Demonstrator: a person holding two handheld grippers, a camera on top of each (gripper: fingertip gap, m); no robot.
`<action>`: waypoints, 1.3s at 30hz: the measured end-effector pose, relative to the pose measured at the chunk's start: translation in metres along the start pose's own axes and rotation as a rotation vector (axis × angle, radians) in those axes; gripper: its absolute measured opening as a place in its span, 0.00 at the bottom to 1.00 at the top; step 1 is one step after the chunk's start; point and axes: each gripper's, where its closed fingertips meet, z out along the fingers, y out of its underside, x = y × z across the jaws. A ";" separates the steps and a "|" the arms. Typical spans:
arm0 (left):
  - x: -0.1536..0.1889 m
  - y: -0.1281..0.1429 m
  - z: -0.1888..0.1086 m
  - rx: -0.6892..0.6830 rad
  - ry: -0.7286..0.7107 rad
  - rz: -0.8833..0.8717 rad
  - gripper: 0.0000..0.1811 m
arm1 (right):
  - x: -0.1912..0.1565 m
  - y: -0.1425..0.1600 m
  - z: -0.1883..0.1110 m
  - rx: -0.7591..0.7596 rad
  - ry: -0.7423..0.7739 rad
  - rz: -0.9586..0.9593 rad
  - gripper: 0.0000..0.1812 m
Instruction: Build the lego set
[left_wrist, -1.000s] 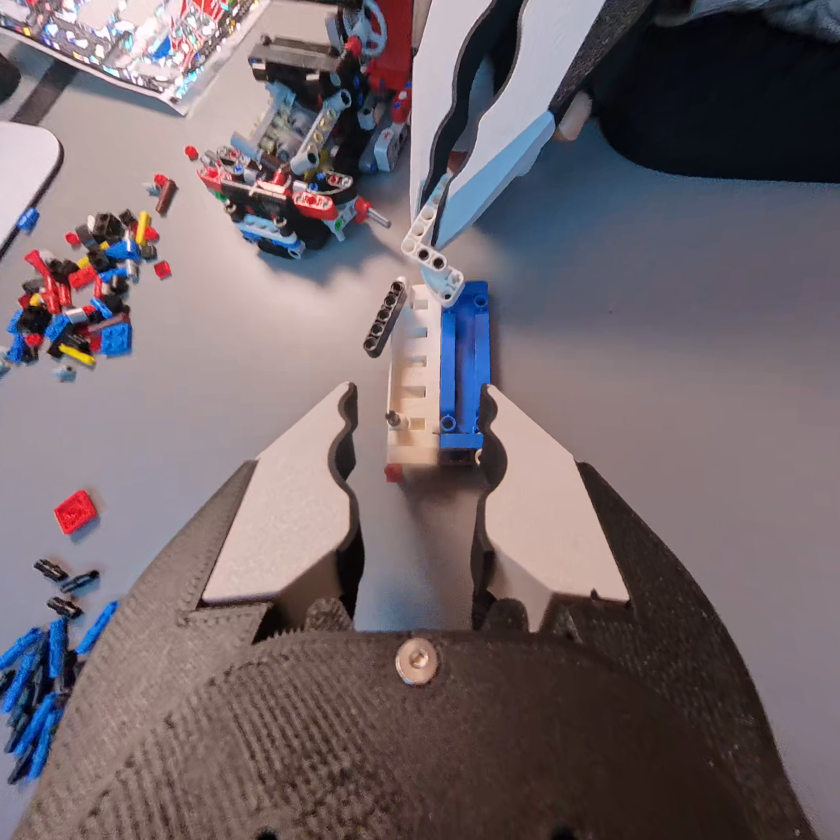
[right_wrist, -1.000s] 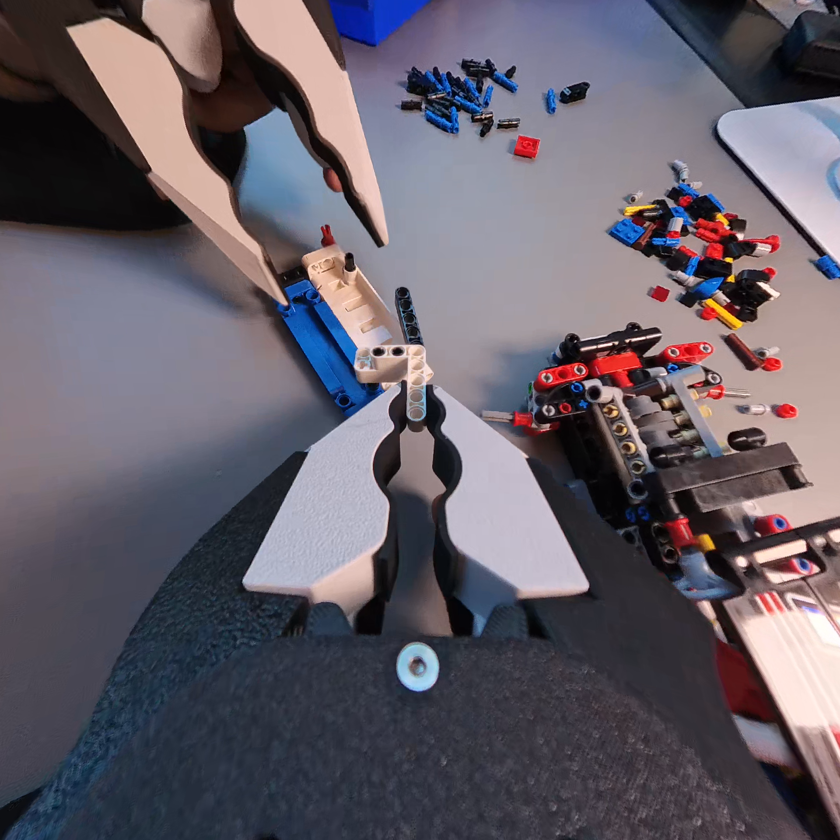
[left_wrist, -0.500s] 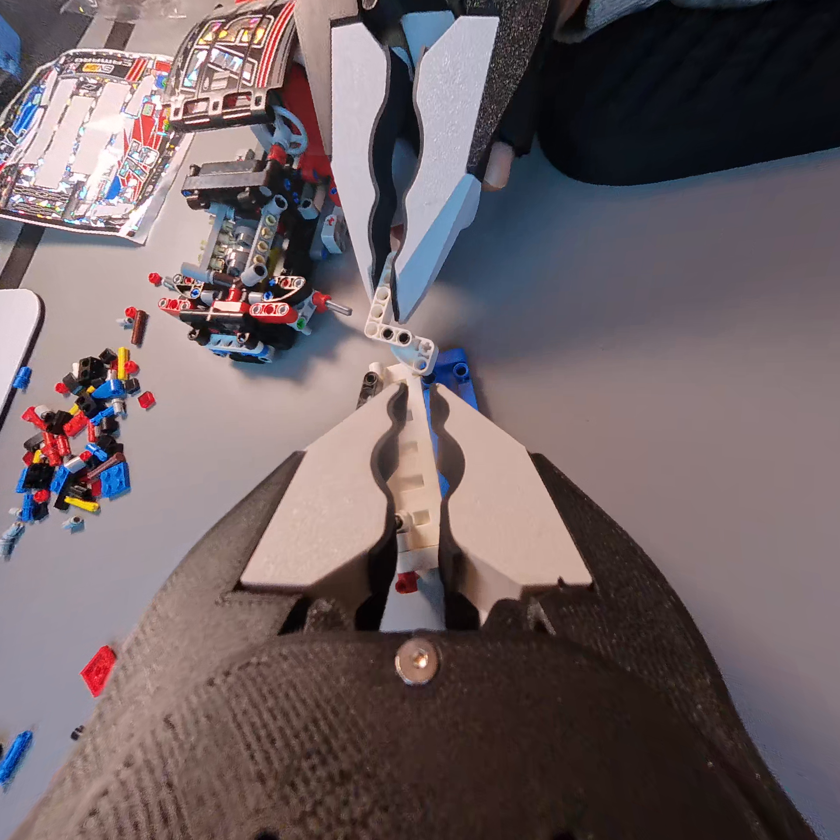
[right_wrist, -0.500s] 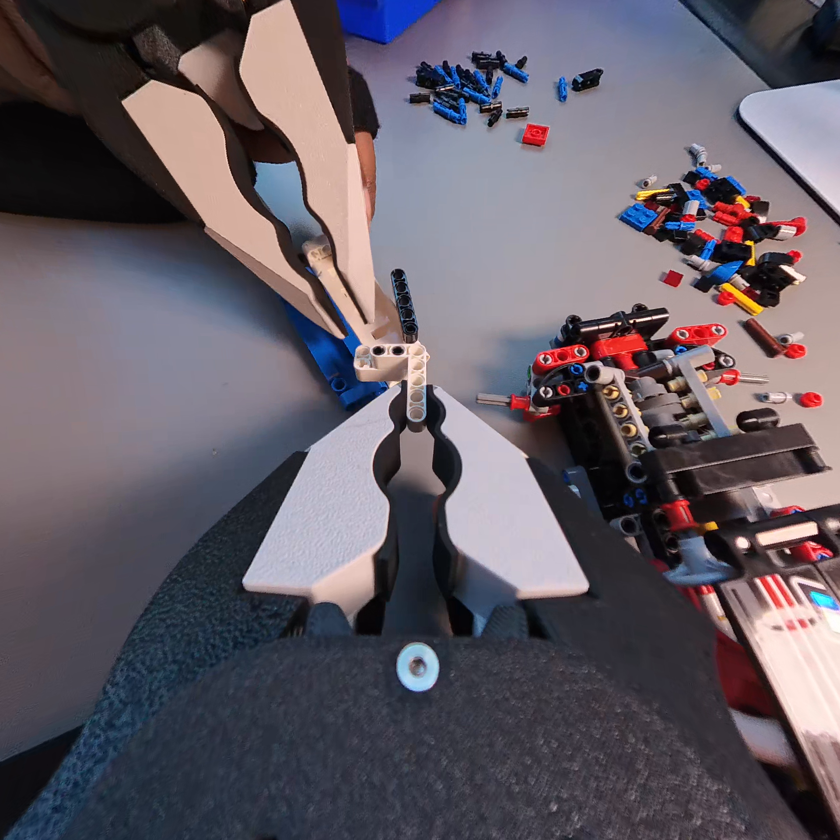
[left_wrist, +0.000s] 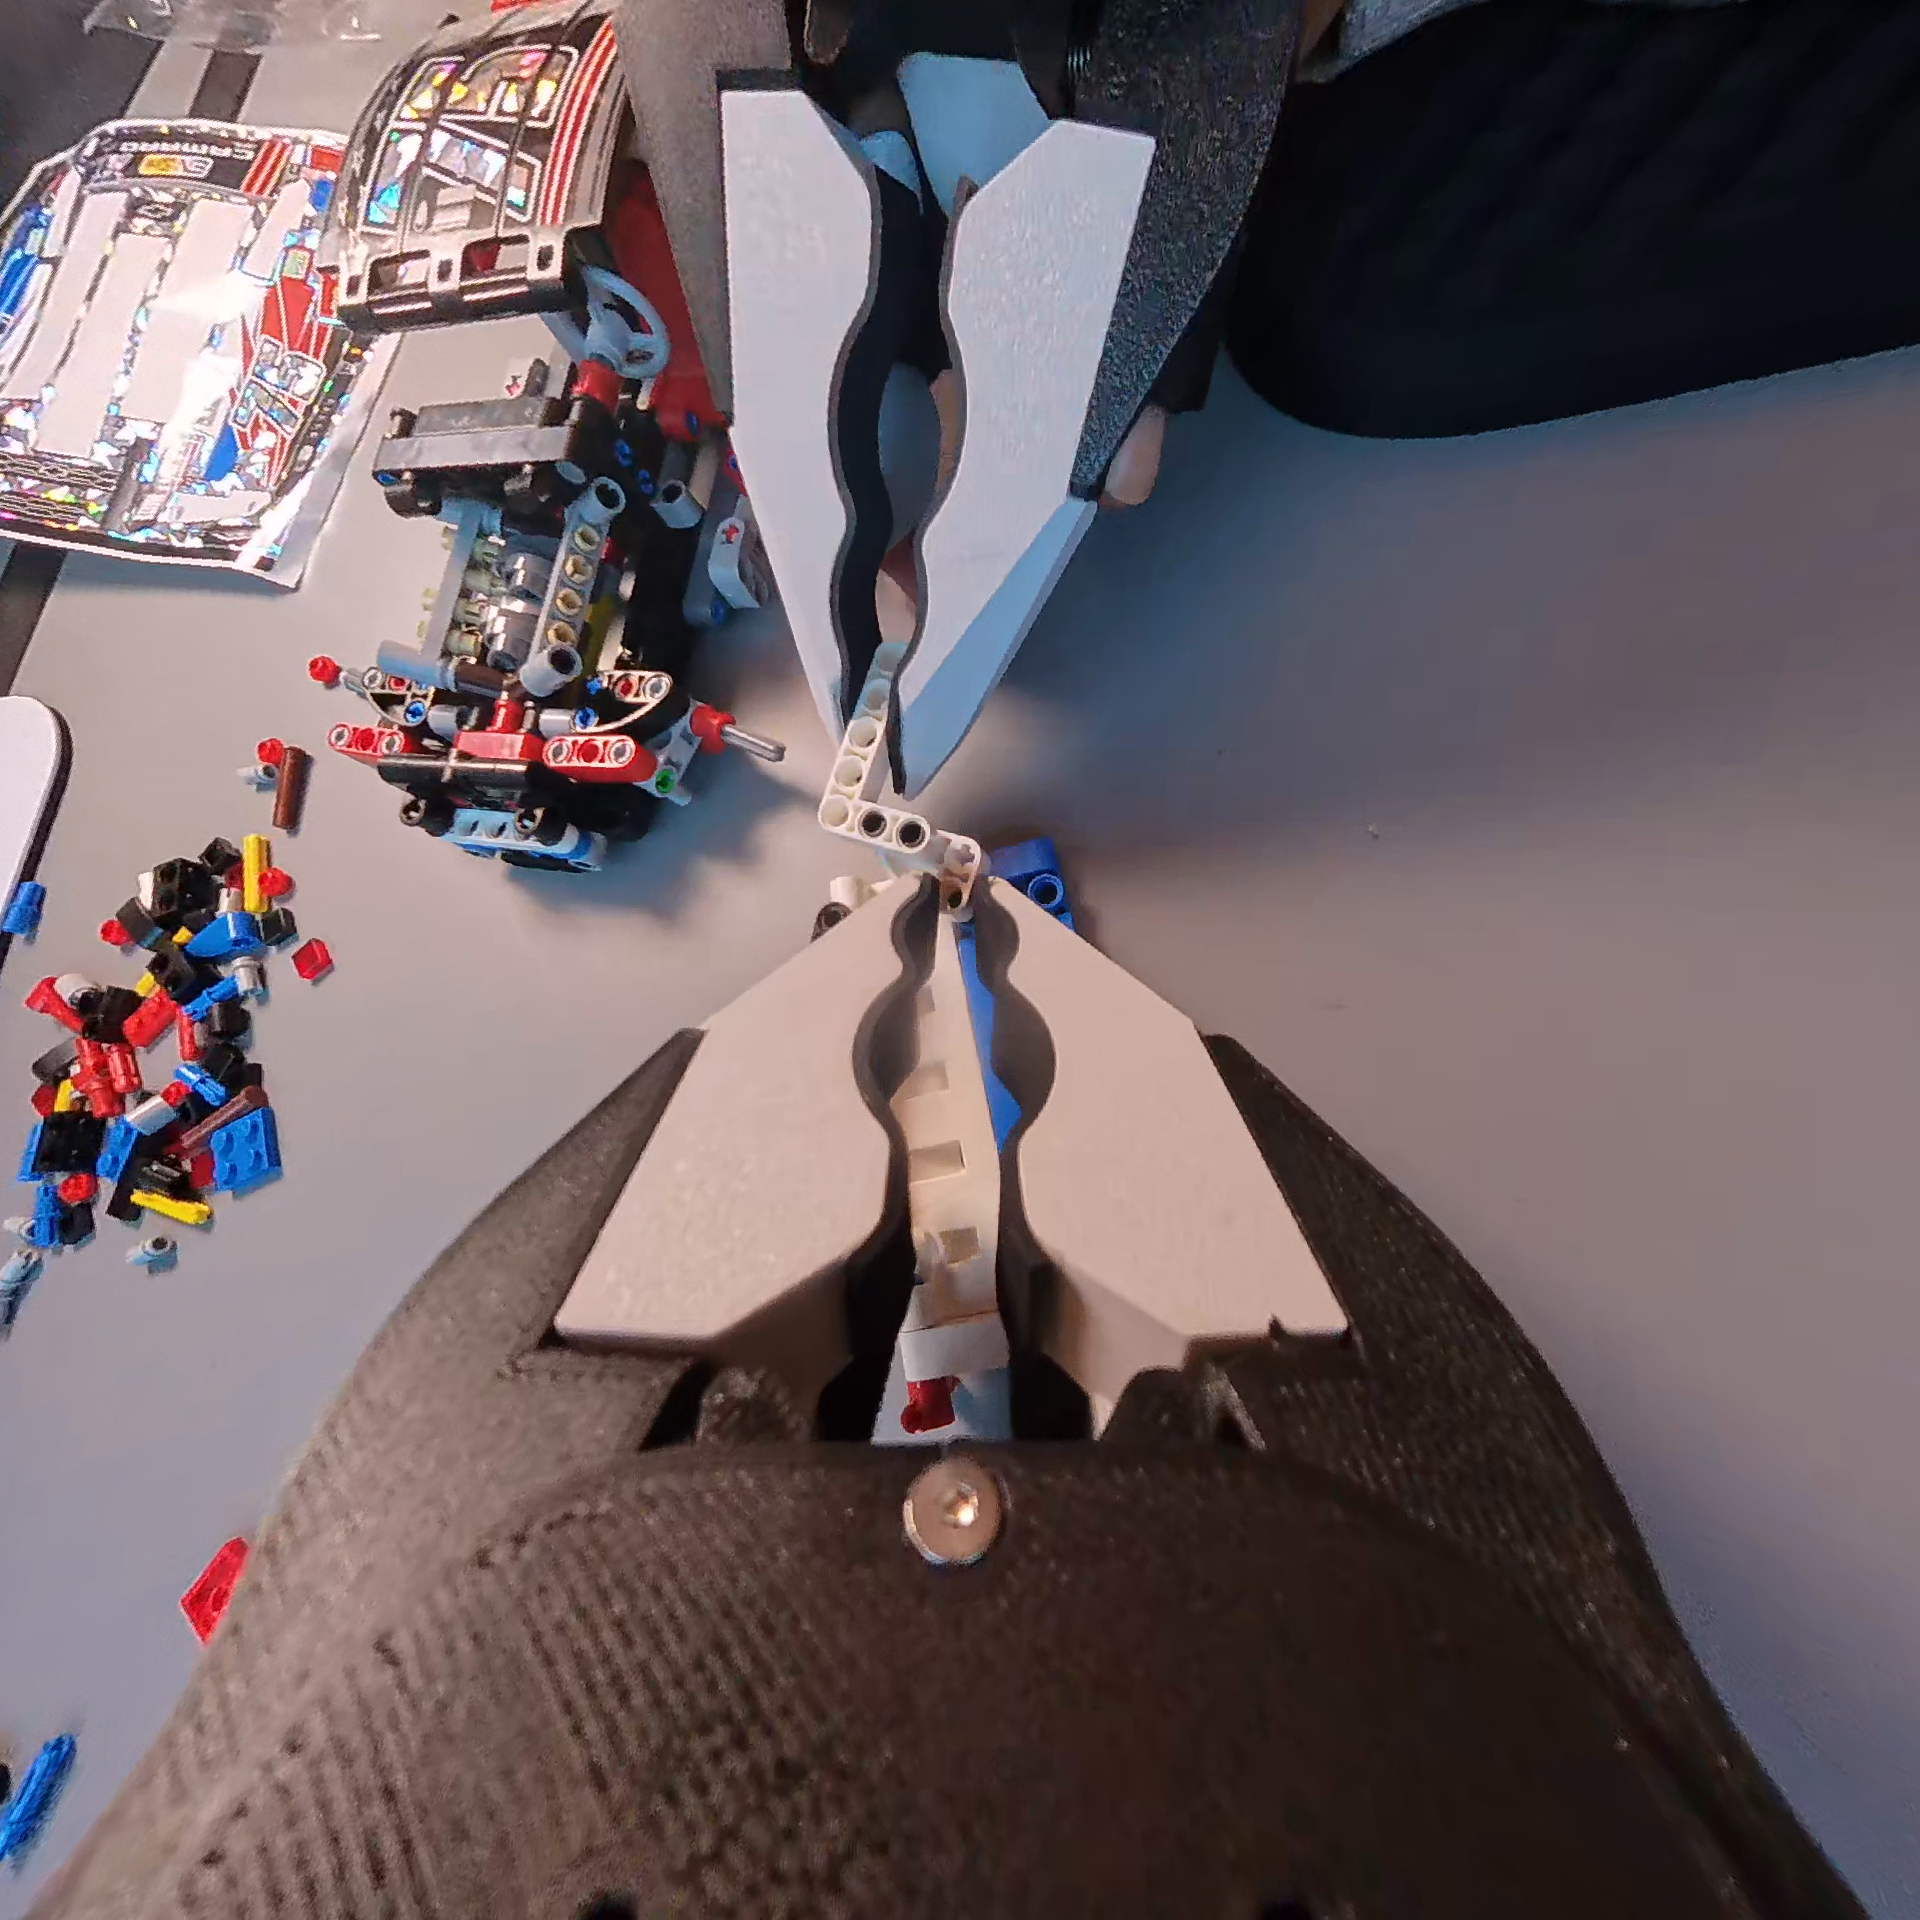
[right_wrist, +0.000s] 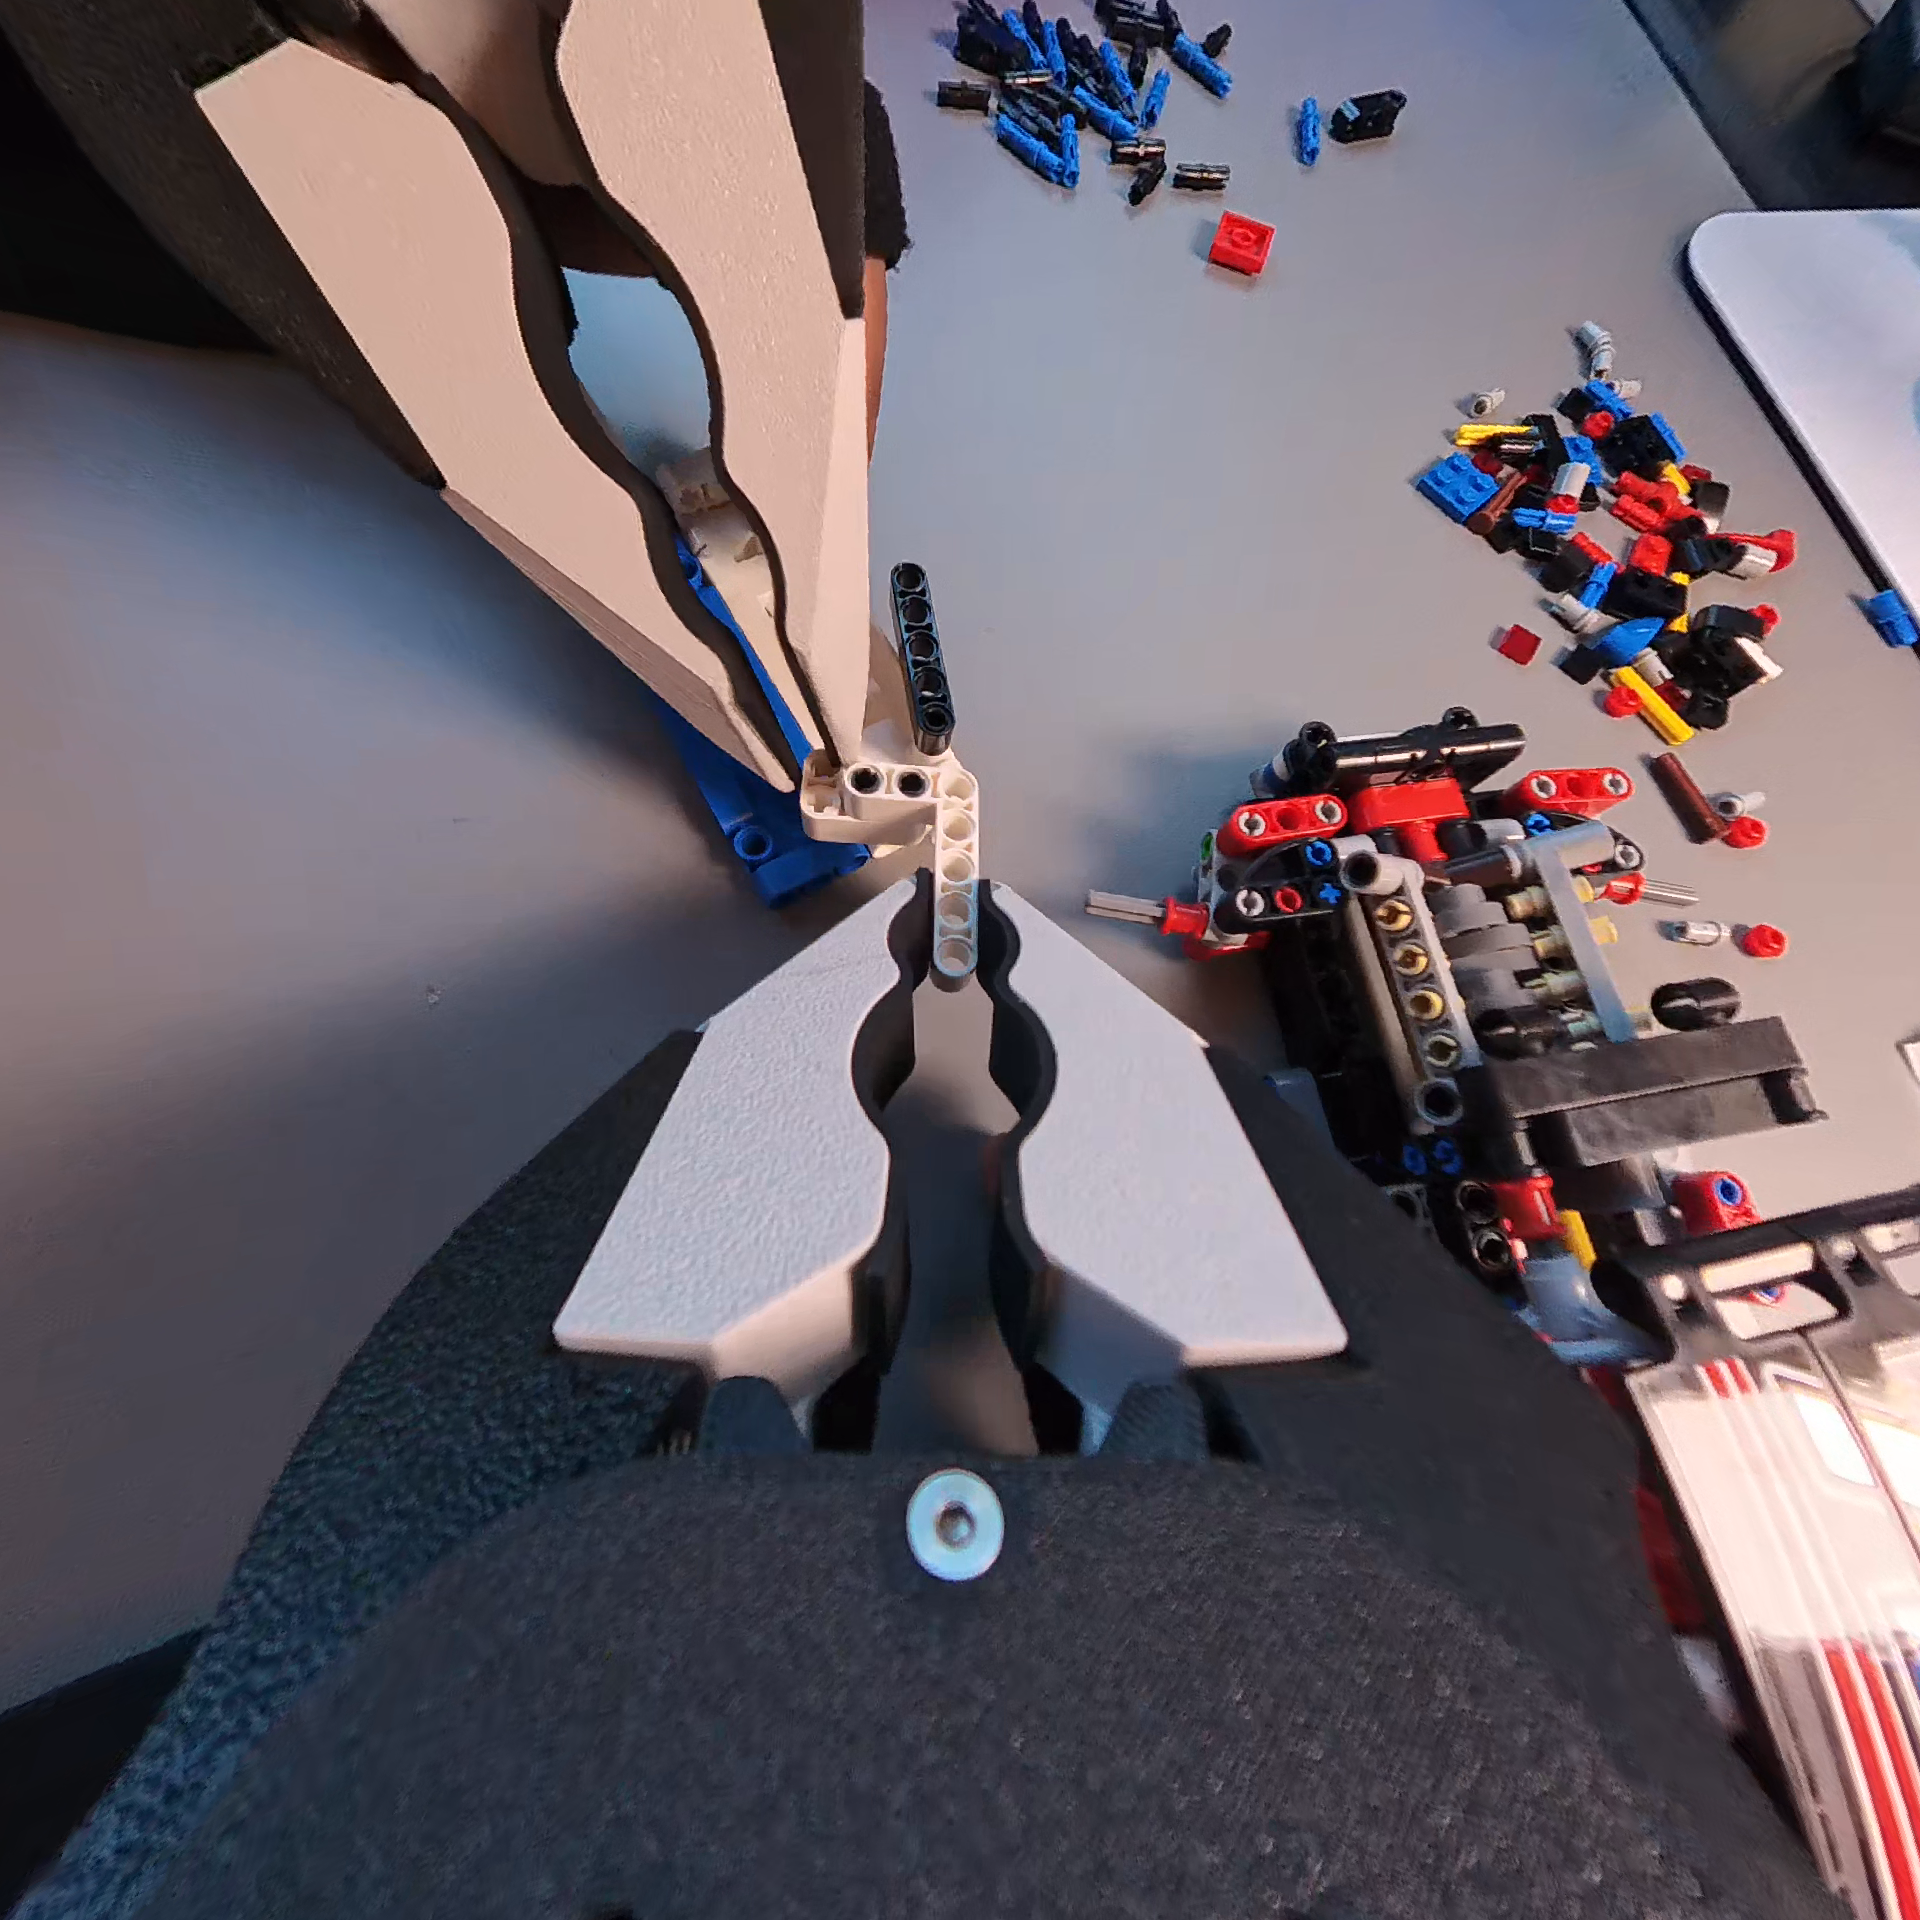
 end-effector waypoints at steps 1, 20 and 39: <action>0.000 0.000 0.000 -0.005 0.006 -0.002 0.02 | 0.000 0.001 0.000 -0.007 0.006 -0.009 0.03; 0.003 -0.001 0.003 -0.056 0.081 0.041 0.02 | -0.004 -0.002 0.000 -0.019 -0.038 -0.056 0.08; 0.009 -0.006 0.006 -0.158 0.129 0.160 0.02 | -0.005 -0.002 -0.008 0.013 -0.025 -0.046 0.03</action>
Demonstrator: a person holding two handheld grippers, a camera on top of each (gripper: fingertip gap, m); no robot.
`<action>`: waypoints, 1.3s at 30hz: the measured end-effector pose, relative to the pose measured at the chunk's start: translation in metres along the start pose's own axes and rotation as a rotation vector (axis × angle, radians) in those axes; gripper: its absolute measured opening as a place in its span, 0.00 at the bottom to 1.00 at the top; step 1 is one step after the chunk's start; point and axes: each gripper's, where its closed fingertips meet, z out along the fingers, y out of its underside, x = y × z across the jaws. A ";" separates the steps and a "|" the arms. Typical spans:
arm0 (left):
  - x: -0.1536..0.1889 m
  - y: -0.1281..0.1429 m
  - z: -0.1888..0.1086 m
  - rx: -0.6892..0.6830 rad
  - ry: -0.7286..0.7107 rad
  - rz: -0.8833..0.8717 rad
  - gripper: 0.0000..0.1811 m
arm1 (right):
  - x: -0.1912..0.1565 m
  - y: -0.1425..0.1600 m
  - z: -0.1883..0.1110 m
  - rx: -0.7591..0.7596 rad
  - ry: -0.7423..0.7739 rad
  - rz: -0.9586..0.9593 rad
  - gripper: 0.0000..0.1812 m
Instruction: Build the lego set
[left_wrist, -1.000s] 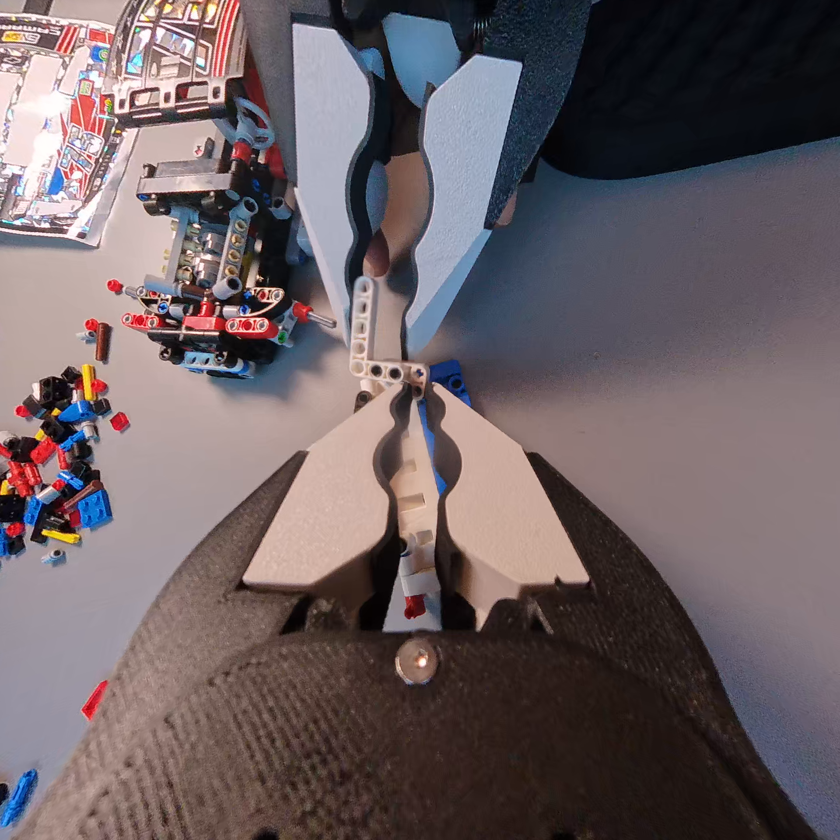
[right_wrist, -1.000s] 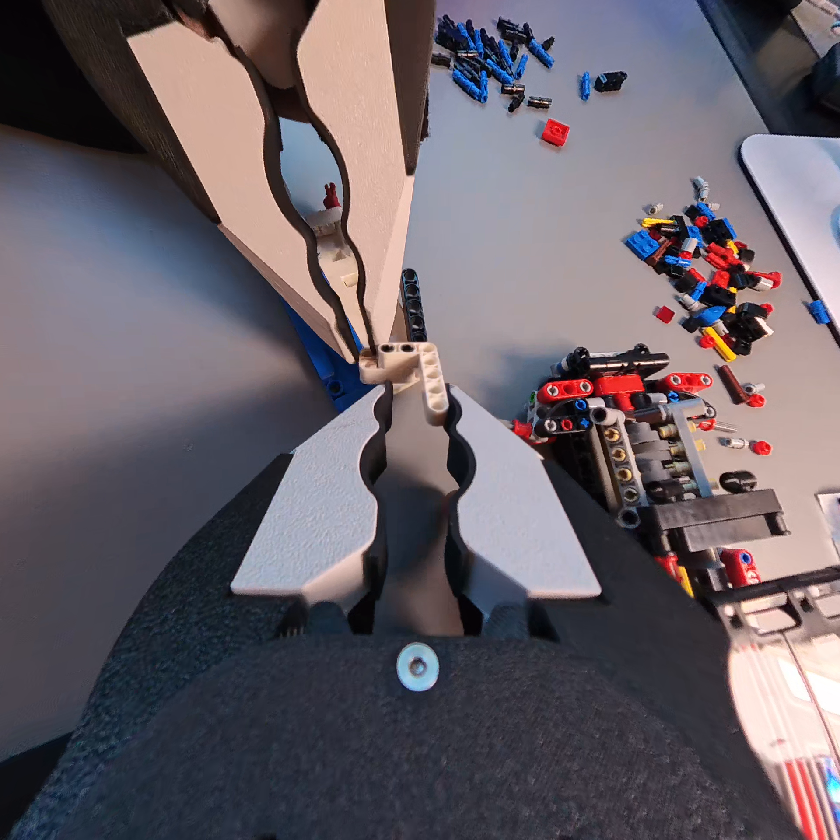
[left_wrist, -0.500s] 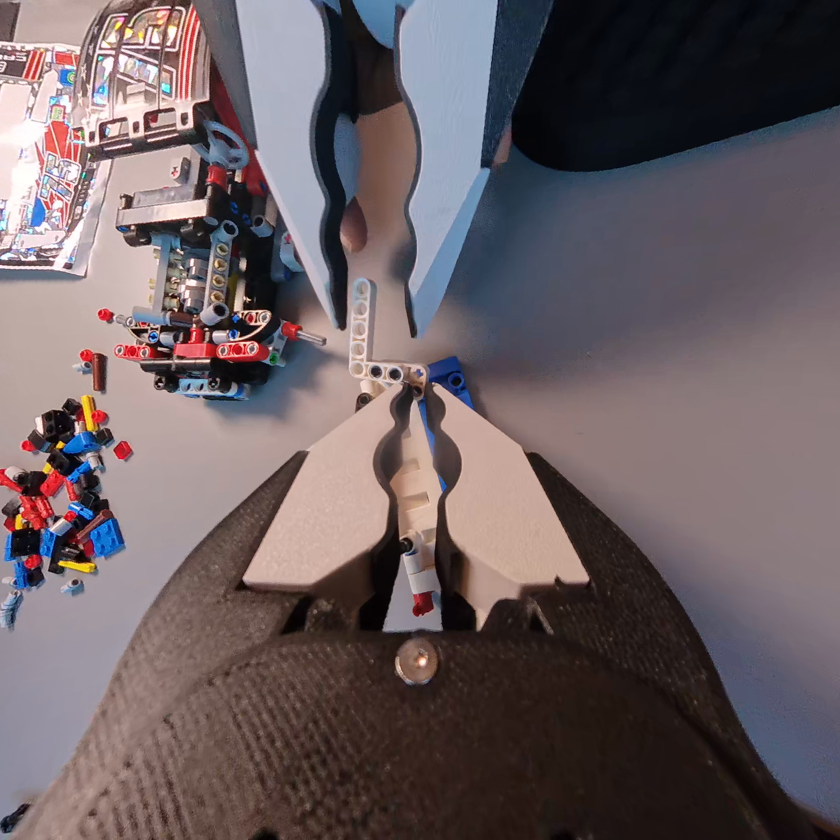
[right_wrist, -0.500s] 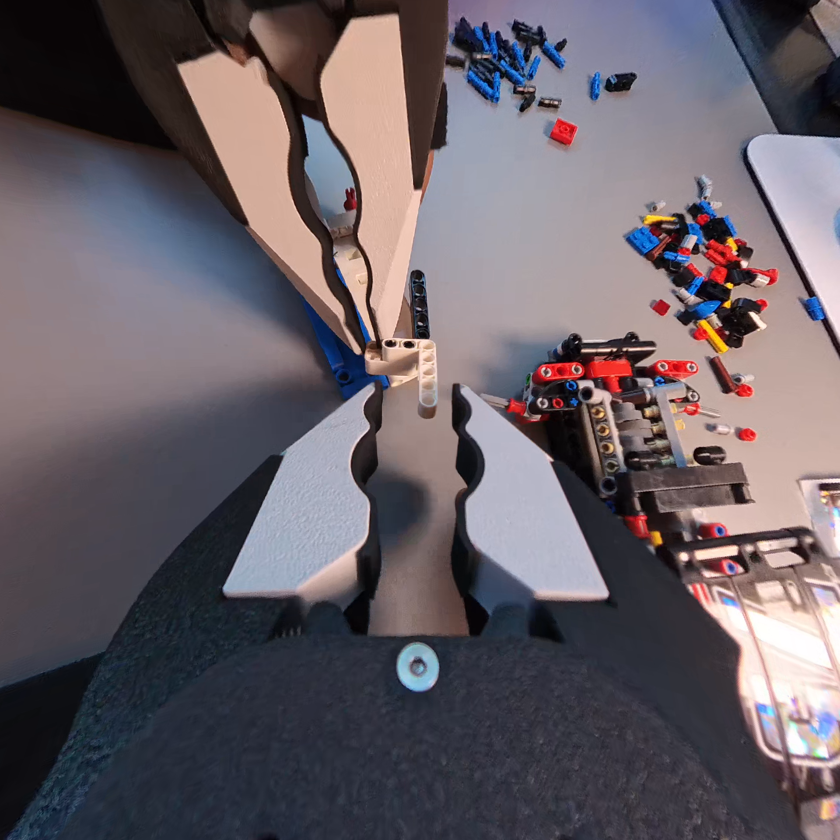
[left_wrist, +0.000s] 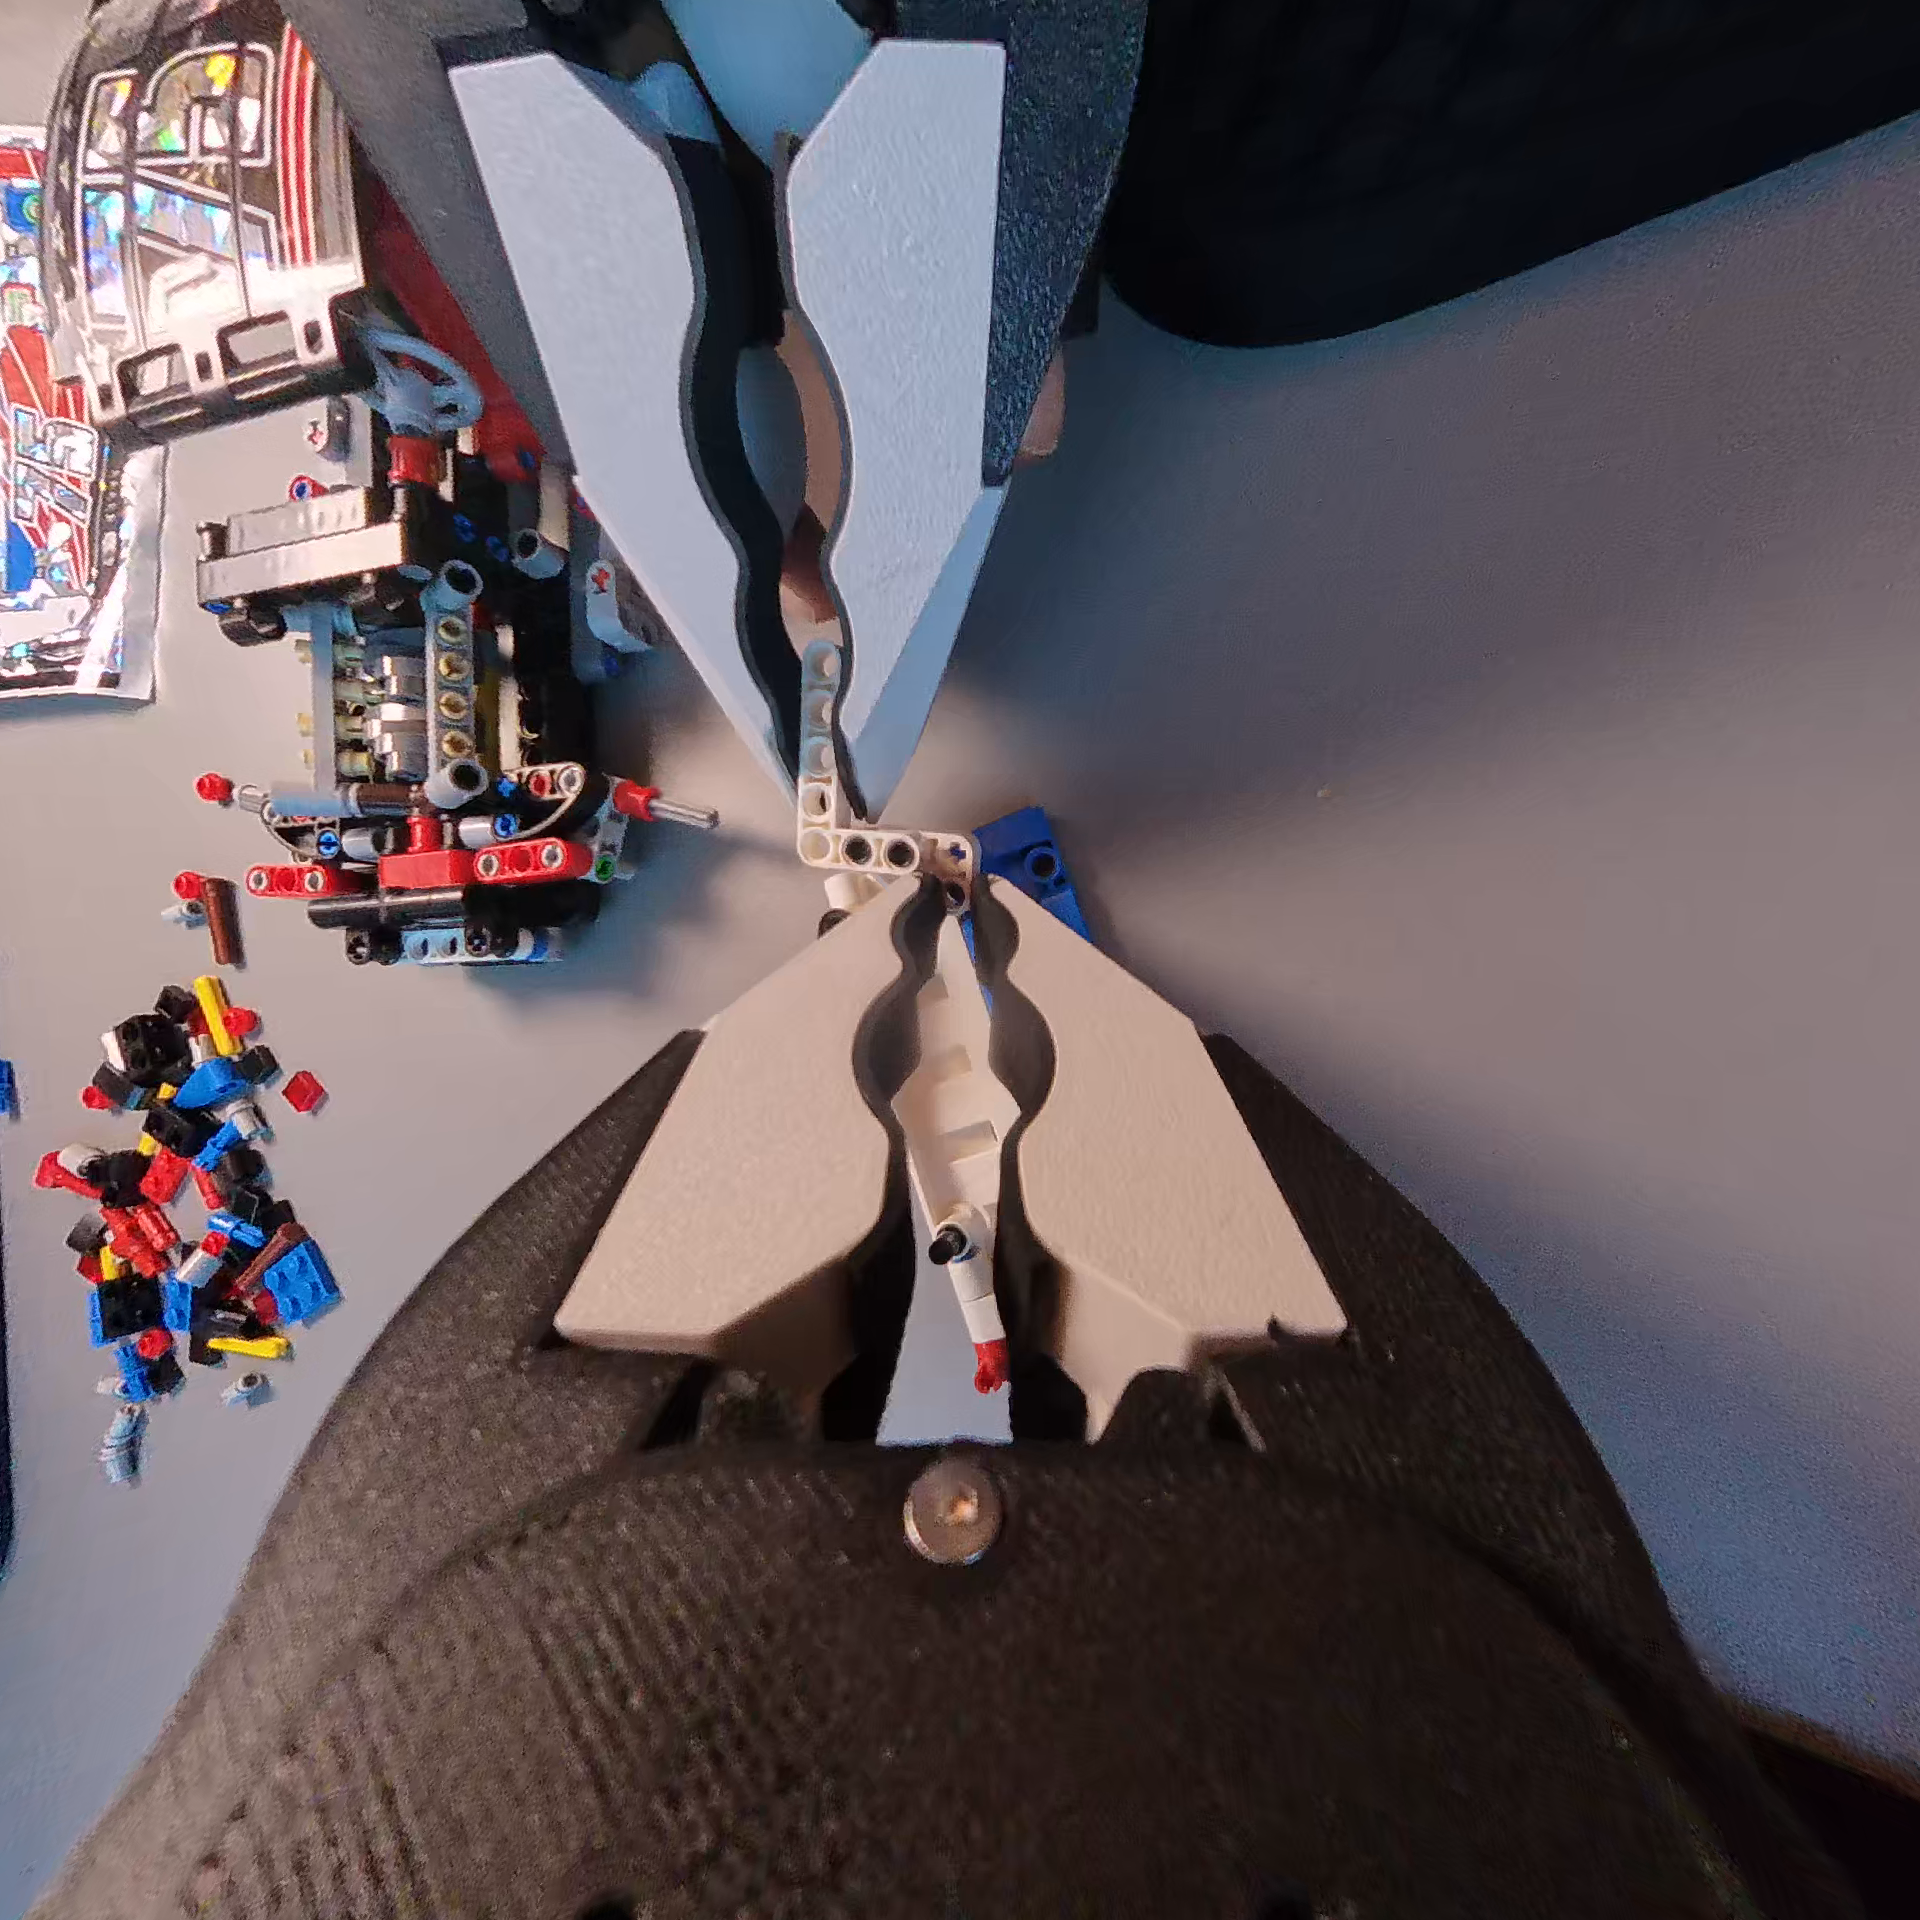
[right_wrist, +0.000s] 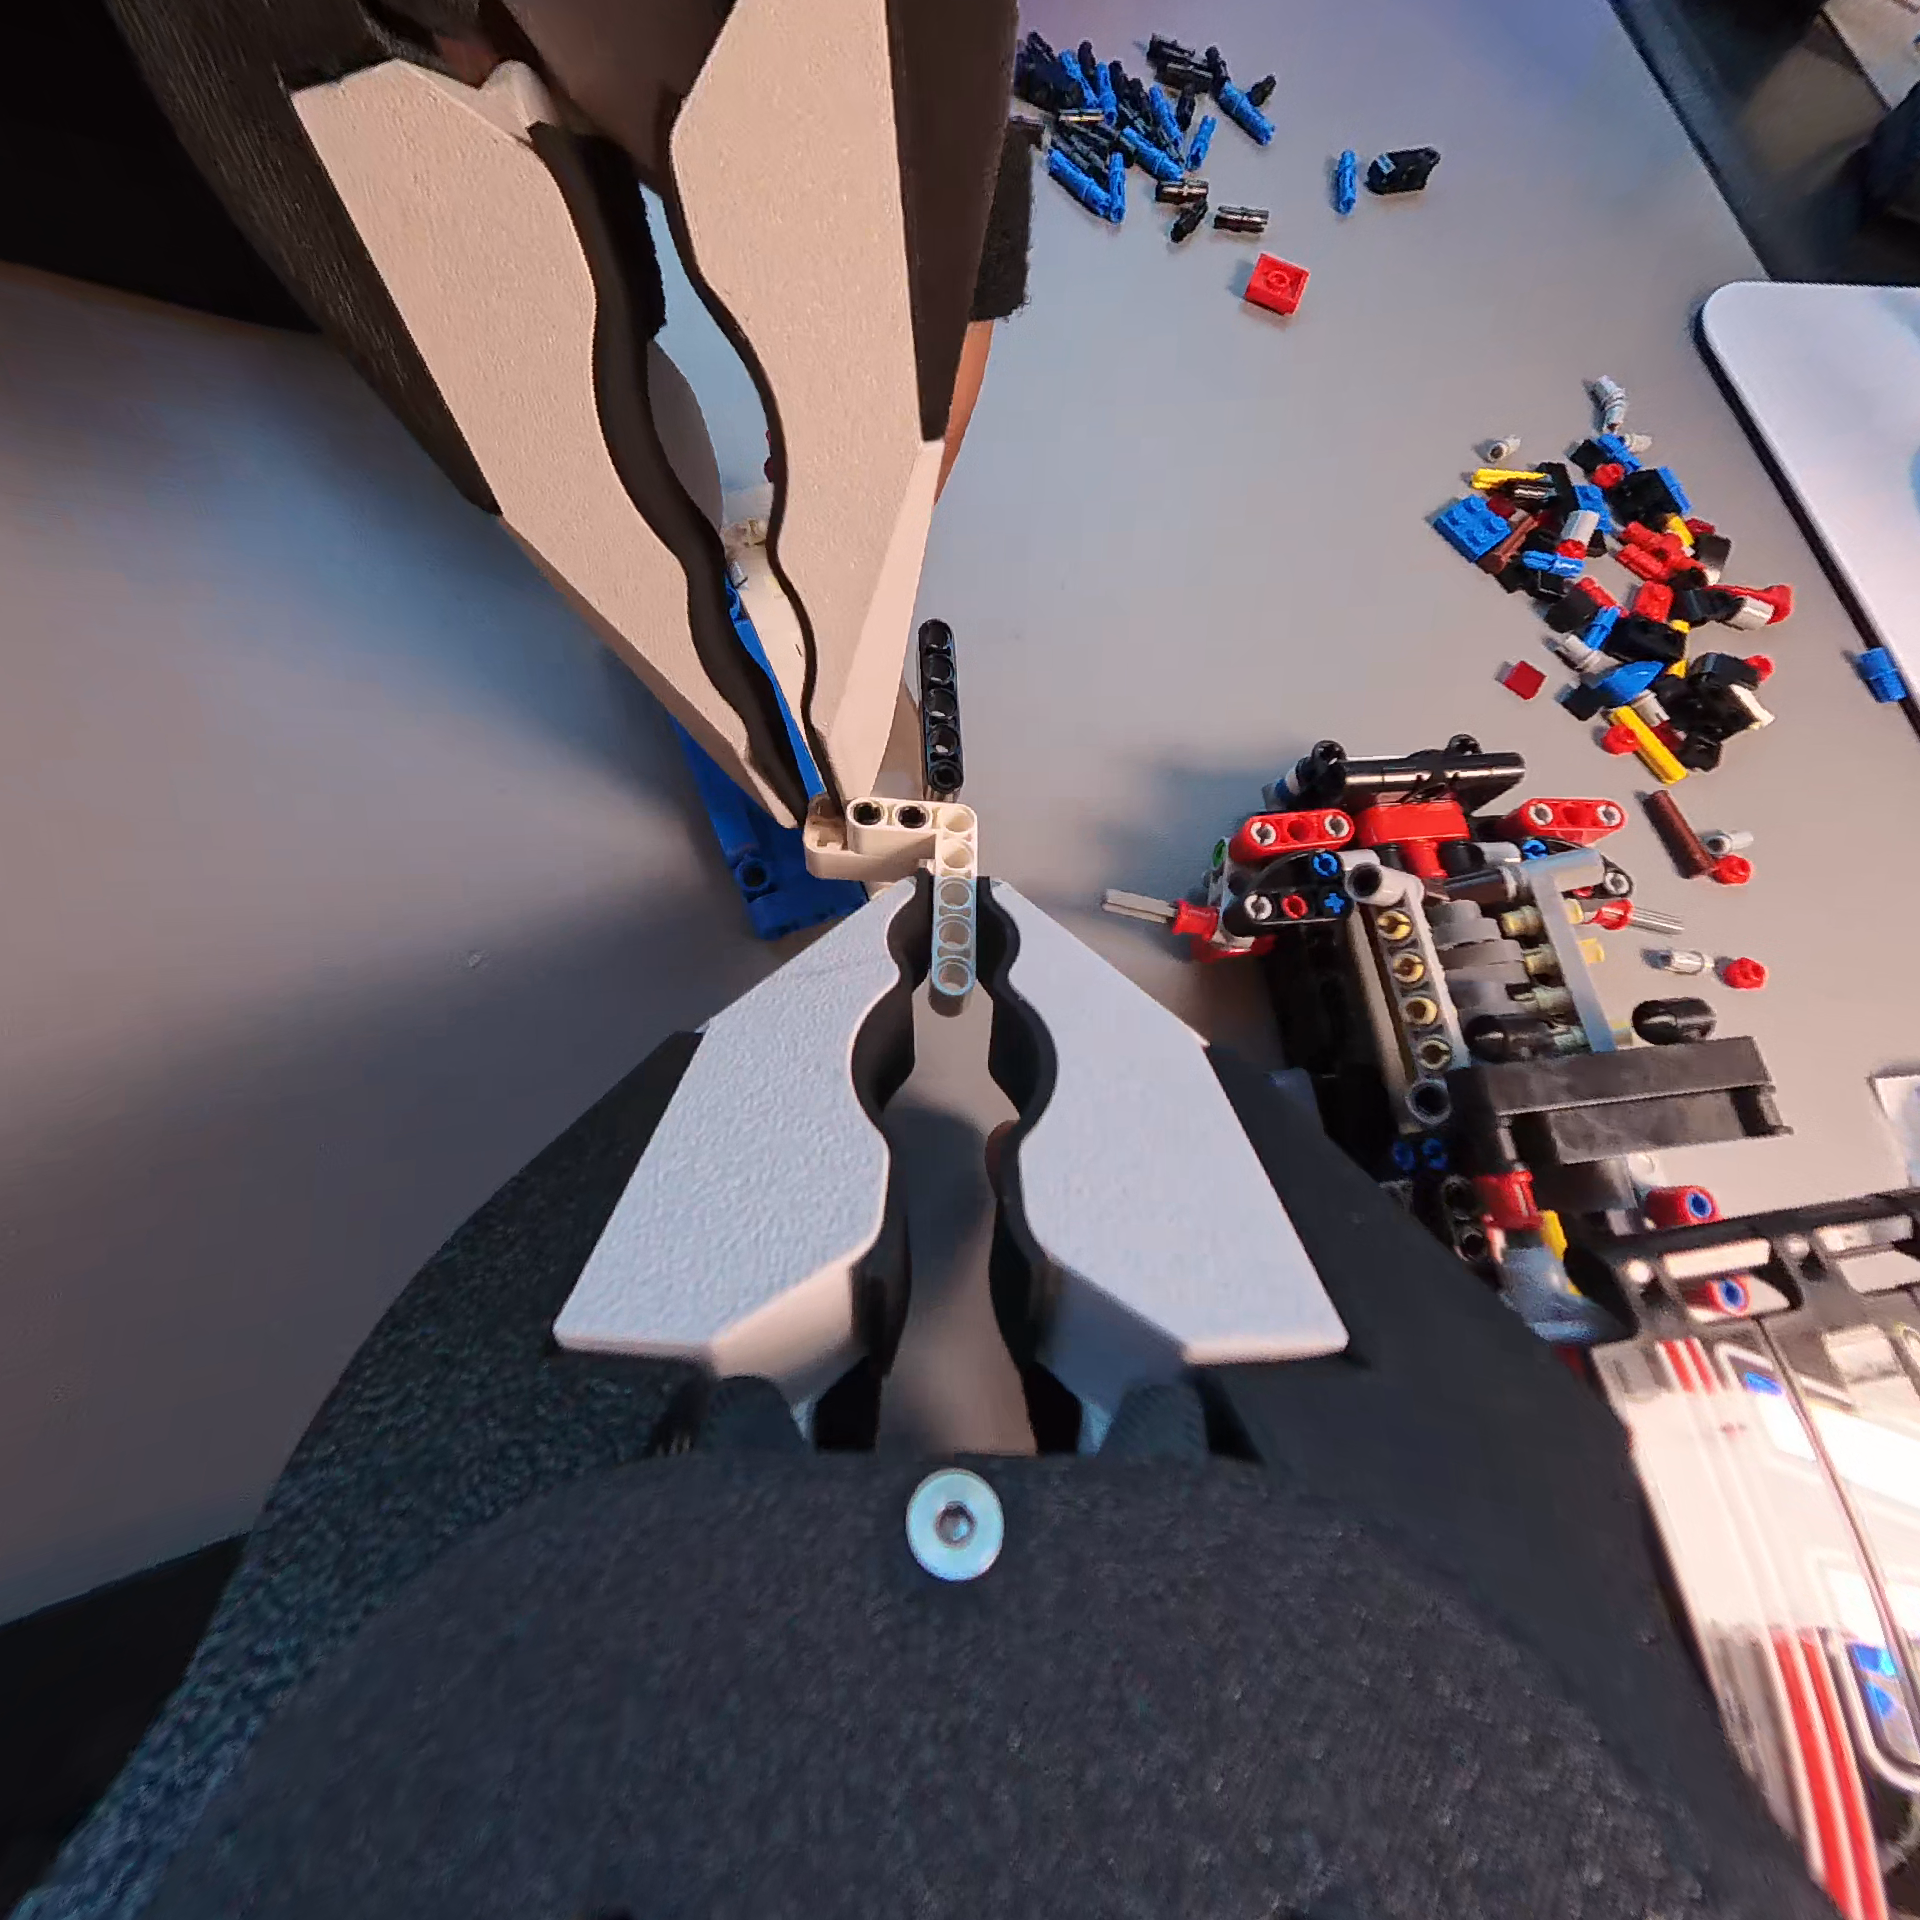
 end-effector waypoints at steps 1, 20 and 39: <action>0.000 0.000 0.000 -0.012 0.004 0.007 0.02 | 0.000 0.001 0.000 -0.001 0.005 0.001 0.03; 0.002 -0.002 0.002 0.071 0.175 -0.204 0.02 | 0.000 0.012 0.004 -0.059 0.042 -0.017 0.04; 0.004 -0.001 0.000 0.164 0.172 -0.176 0.02 | -0.017 -0.003 0.004 -0.313 -0.078 -0.413 0.15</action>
